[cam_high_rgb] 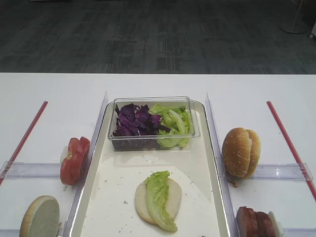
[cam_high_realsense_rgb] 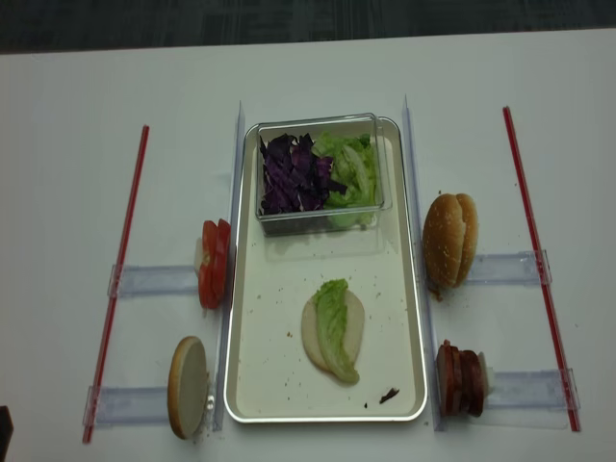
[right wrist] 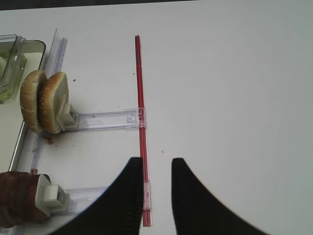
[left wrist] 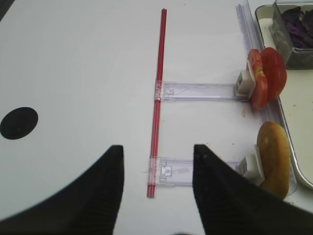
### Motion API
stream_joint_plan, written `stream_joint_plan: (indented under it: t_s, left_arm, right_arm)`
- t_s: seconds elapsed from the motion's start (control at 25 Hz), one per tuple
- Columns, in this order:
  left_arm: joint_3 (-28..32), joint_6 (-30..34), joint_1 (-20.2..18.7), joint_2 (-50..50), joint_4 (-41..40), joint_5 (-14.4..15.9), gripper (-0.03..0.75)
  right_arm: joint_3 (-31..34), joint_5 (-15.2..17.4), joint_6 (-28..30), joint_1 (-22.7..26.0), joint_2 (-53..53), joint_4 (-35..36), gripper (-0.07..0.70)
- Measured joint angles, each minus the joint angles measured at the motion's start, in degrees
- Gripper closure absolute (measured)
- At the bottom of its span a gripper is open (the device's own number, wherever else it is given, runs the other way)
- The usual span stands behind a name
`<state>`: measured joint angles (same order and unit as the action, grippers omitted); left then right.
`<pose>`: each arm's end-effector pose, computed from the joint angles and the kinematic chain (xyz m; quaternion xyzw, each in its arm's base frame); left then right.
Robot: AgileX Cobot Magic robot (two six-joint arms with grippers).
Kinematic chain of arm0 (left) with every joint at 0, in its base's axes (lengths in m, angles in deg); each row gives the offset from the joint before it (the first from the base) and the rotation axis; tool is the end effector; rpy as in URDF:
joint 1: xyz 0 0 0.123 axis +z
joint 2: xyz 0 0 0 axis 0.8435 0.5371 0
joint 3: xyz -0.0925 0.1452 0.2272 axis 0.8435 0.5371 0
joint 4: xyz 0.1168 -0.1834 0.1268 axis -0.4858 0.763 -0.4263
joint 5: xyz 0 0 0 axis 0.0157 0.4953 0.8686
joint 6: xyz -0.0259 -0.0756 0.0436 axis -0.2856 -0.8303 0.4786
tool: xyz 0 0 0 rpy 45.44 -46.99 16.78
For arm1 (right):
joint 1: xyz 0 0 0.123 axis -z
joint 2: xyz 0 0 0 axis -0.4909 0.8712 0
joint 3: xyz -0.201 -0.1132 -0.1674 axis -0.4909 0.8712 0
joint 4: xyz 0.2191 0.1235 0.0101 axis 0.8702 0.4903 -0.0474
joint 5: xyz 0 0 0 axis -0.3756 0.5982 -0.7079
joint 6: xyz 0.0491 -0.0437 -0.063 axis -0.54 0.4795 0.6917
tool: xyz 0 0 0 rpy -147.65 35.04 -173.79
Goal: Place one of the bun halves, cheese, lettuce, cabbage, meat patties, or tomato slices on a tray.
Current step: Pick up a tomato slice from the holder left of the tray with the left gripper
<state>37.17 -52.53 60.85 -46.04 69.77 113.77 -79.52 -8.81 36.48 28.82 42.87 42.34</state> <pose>-0.0128 0.0052 0.2648 -0.0644 0.8801 0.0298 0.4695 -0.0098 -0.0040 0.2676 0.0339 0.8726 -0.0016 0.4873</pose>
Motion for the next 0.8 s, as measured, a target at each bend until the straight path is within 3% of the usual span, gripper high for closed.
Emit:
stream_joint_plan:
  t_s: [0.8]
  left_arm:
    - [0.0,0.0,0.0,0.0,0.0,0.0,0.413]
  right_arm:
    - [0.0,0.0,0.0,0.0,0.0,0.0,0.438]
